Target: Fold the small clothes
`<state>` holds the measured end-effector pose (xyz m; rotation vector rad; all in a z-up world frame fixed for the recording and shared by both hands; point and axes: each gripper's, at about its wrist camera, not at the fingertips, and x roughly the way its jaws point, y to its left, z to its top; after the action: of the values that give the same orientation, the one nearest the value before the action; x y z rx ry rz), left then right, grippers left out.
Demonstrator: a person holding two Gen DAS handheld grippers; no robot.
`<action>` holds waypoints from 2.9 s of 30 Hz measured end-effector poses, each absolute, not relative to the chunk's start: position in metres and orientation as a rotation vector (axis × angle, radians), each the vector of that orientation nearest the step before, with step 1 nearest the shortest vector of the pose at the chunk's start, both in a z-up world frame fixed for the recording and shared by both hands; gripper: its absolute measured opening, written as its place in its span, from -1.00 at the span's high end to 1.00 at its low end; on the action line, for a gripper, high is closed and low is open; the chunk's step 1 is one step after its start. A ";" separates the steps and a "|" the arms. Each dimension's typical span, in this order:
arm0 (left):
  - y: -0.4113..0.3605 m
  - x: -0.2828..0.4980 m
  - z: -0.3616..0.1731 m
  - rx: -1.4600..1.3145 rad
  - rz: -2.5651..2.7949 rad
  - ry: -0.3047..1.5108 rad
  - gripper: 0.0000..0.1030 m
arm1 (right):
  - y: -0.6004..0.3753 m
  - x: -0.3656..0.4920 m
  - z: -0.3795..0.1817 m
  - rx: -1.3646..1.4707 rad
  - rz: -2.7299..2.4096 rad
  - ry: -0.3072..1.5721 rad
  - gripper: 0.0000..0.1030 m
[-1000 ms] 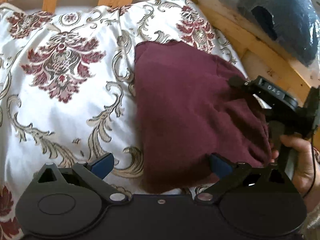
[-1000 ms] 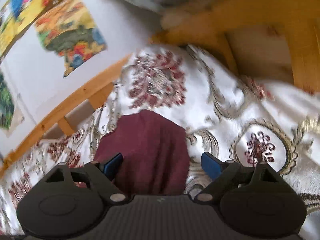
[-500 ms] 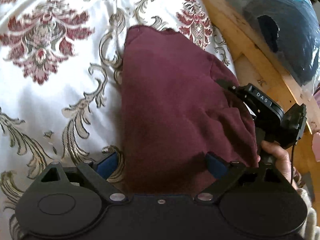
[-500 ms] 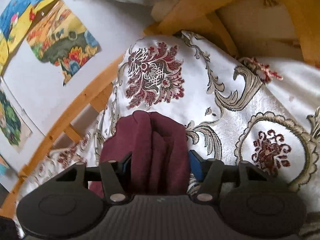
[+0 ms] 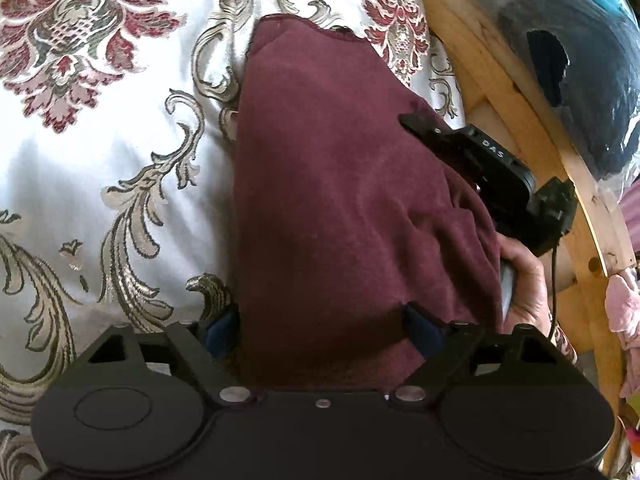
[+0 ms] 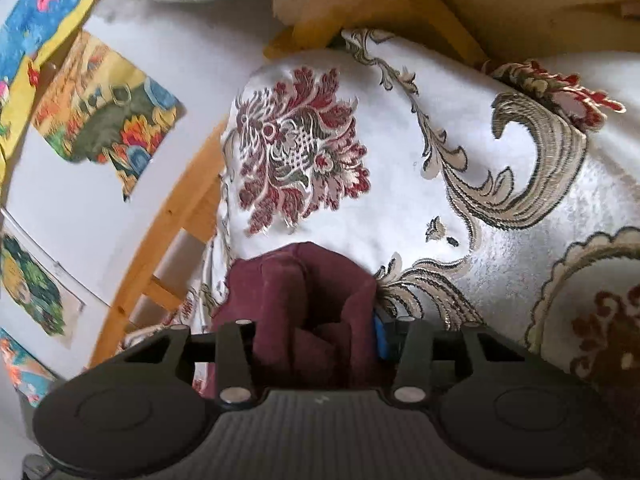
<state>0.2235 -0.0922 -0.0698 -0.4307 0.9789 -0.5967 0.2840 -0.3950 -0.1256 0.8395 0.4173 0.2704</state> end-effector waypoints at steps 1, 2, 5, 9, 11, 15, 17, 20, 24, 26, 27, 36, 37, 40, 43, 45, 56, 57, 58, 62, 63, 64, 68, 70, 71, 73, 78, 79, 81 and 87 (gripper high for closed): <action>-0.094 0.225 -0.069 -0.425 -0.599 0.979 -0.66 | -0.395 0.284 -0.125 0.843 0.274 0.418 0.18; -0.094 0.225 -0.070 -0.424 -0.600 0.979 -0.65 | -0.396 0.283 -0.126 0.851 0.282 0.413 0.25; -0.094 0.223 -0.070 -0.428 -0.598 0.972 -0.54 | -0.394 0.279 -0.122 0.845 0.289 0.386 0.45; -0.092 0.222 -0.069 -0.409 -0.593 0.963 -0.36 | -0.383 0.269 -0.106 0.785 0.262 0.338 0.53; -0.094 0.219 -0.066 -0.381 -0.582 0.942 -0.29 | -0.375 0.262 -0.094 0.771 0.269 0.301 0.55; -0.098 0.211 -0.057 -0.308 -0.575 0.886 -0.12 | -0.349 0.248 -0.059 0.622 0.278 0.244 0.56; -0.095 0.207 -0.049 -0.279 -0.582 0.841 -0.09 | -0.335 0.242 -0.040 0.573 0.300 0.207 0.56; -0.086 0.206 -0.038 -0.244 -0.565 0.767 -0.08 | -0.317 0.239 -0.015 0.495 0.334 0.149 0.57; -0.065 0.225 -0.025 -0.243 -0.535 0.715 -0.08 | -0.298 0.265 0.010 0.447 0.354 0.138 0.57; -0.054 0.240 -0.021 -0.258 -0.500 0.706 -0.08 | -0.291 0.286 0.015 0.426 0.348 0.156 0.57; -0.049 0.247 -0.020 -0.256 -0.483 0.703 -0.09 | -0.286 0.297 0.016 0.422 0.347 0.167 0.57; -0.033 0.278 -0.032 -0.224 -0.393 0.735 -0.13 | -0.259 0.353 -0.011 0.289 0.245 0.290 0.55; -0.033 0.279 -0.034 -0.222 -0.394 0.734 -0.16 | -0.261 0.354 -0.014 0.282 0.232 0.297 0.52; -0.031 0.278 -0.036 -0.221 -0.387 0.743 -0.31 | -0.268 0.349 -0.022 0.265 0.165 0.296 0.22; -0.029 0.276 -0.035 -0.240 -0.370 0.744 -0.40 | -0.276 0.336 -0.028 0.273 0.119 0.283 -0.44; -0.025 0.273 -0.035 -0.255 -0.364 0.750 -0.53 | -0.279 0.324 -0.029 0.268 0.105 0.274 -0.64; -0.013 0.254 -0.009 -0.267 -0.225 0.653 -0.96 | -0.277 0.244 -0.030 0.222 0.062 0.222 -1.00; -0.013 0.252 -0.005 -0.255 -0.223 0.640 -0.97 | -0.276 0.237 -0.029 0.223 0.060 0.218 -1.00; -0.014 0.248 0.002 -0.235 -0.216 0.617 -0.98 | -0.275 0.230 -0.028 0.225 0.057 0.209 -1.00; -0.020 0.225 0.024 -0.164 -0.199 0.515 -0.98 | -0.269 0.196 -0.020 0.250 0.033 0.166 -1.00; -0.021 0.218 0.028 -0.149 -0.198 0.497 -0.98 | -0.267 0.186 -0.018 0.255 0.029 0.155 -1.00; -0.023 0.213 0.033 -0.137 -0.195 0.484 -0.98 | -0.265 0.176 -0.016 0.261 0.027 0.144 -1.00; -0.028 0.179 0.048 -0.063 -0.209 0.414 -0.98 | -0.259 0.141 -0.013 0.311 0.016 0.104 -1.00; -0.030 0.162 0.050 -0.002 -0.210 0.381 -0.99 | -0.257 0.126 -0.013 0.335 0.015 0.116 -1.00; -0.031 0.151 0.051 0.032 -0.211 0.362 -0.99 | -0.255 0.120 -0.014 0.337 0.015 0.124 -1.00; -0.032 0.137 0.051 0.071 -0.213 0.348 -0.99 | -0.250 0.104 -0.015 0.323 0.005 0.124 -1.00; -0.020 0.104 0.045 0.061 -0.203 0.364 -0.99 | -0.235 0.066 -0.019 0.286 -0.018 0.132 -1.00; -0.017 0.098 0.043 0.051 -0.199 0.372 -0.99 | -0.231 0.059 -0.020 0.280 -0.015 0.134 -1.00; -0.010 0.088 0.039 0.044 -0.187 0.377 -0.99 | -0.222 0.044 -0.022 0.262 -0.017 0.137 -1.00; 0.002 0.071 0.027 0.057 -0.162 0.400 -0.99 | -0.199 0.017 -0.033 0.265 0.014 0.190 -1.00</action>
<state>0.0706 0.0020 0.0265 0.0568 0.4001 -0.1617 0.0169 -0.1987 -0.0327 0.2650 0.1896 0.0142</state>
